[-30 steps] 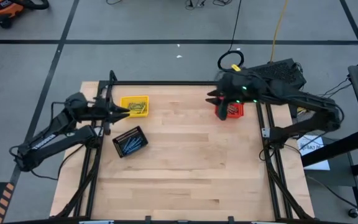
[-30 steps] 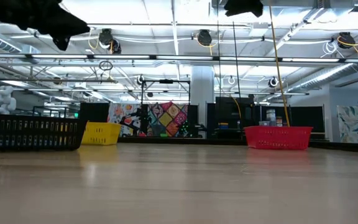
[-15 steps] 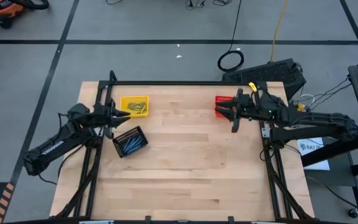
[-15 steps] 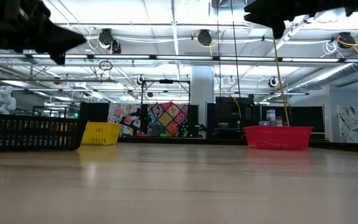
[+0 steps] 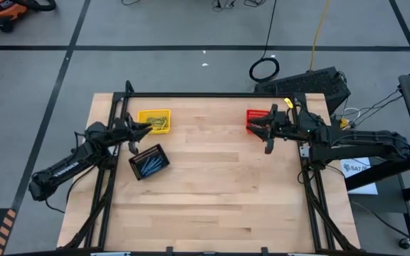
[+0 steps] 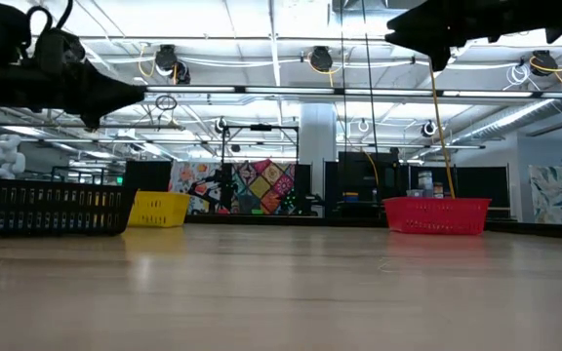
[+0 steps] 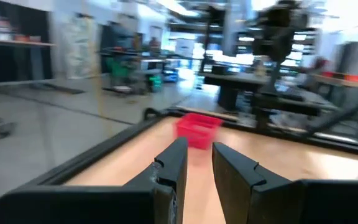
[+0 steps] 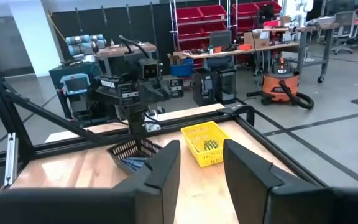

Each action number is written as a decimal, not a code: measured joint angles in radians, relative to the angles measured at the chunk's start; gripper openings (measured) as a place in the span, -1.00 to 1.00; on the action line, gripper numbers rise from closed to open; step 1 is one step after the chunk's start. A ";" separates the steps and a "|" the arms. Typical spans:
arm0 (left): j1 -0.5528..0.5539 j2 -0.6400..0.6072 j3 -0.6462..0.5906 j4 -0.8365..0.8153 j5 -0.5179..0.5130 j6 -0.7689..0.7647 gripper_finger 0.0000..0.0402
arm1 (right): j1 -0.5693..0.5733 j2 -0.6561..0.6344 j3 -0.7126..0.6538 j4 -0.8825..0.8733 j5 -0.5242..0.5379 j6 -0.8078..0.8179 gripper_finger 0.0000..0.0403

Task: Sort crayons
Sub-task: Return to Home Position

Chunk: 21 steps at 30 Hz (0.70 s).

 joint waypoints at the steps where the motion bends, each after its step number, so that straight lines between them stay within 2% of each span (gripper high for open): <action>1: 0.000 0.000 0.000 -0.005 -0.035 0.000 -0.60 | 0.000 0.002 0.000 -0.002 0.000 0.003 -0.46; 6: 0.000 0.001 0.000 -0.066 -0.254 0.003 -0.60 | 0.000 0.009 0.000 -0.033 0.003 0.002 -0.46; 8: 0.000 0.002 0.000 -0.101 -0.309 0.009 -0.60 | 0.000 0.015 0.000 -0.049 0.007 -0.005 -0.46; 16: 0.000 0.008 -0.001 -0.100 -0.331 0.000 -0.60 | 0.000 0.040 0.000 -0.132 0.015 0.020 -0.46; 21: 0.000 0.008 -0.001 -0.100 -0.332 -0.001 -0.60 | 0.000 0.050 -0.008 -0.171 0.138 0.053 -0.46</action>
